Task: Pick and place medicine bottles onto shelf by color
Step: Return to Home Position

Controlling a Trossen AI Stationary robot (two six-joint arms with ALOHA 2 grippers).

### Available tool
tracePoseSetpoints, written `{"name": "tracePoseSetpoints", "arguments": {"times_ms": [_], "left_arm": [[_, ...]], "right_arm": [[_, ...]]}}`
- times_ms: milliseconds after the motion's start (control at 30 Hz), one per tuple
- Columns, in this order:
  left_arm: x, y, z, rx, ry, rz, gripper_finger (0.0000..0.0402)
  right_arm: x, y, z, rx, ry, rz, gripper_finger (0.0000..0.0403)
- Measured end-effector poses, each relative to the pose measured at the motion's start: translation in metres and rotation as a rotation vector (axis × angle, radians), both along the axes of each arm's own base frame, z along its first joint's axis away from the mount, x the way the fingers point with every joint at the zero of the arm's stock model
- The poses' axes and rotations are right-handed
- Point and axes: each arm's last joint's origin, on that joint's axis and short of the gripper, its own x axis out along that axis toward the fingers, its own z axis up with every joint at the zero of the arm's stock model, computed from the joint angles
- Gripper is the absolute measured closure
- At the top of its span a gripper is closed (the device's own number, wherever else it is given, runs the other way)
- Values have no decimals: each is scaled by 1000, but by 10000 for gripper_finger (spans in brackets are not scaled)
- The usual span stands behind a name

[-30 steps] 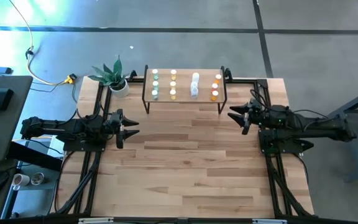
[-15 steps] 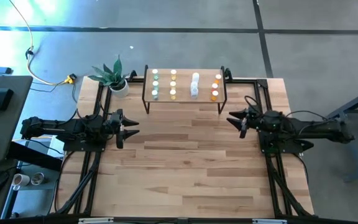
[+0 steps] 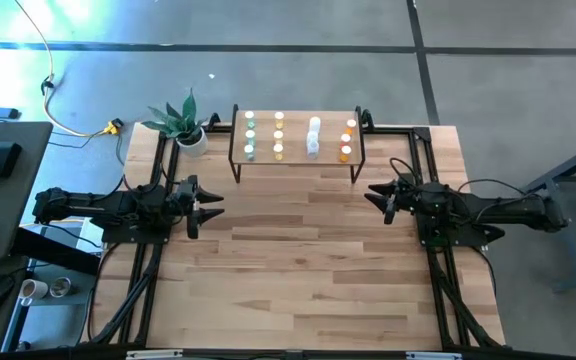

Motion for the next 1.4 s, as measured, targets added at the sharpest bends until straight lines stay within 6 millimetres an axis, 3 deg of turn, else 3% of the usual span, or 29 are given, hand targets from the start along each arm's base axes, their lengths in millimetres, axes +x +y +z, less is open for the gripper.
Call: {"name": "tracePoseSetpoints", "arguments": {"times_ms": [367, 1400], "left_arm": [[0, 0, 0, 0, 0, 0, 213], [0, 0, 0, 0, -1, 0, 213]], "right_arm": [[-2, 0, -8, 32, 79, 2, 215], [-2, 0, -8, 30, 82, 5, 215]]}}
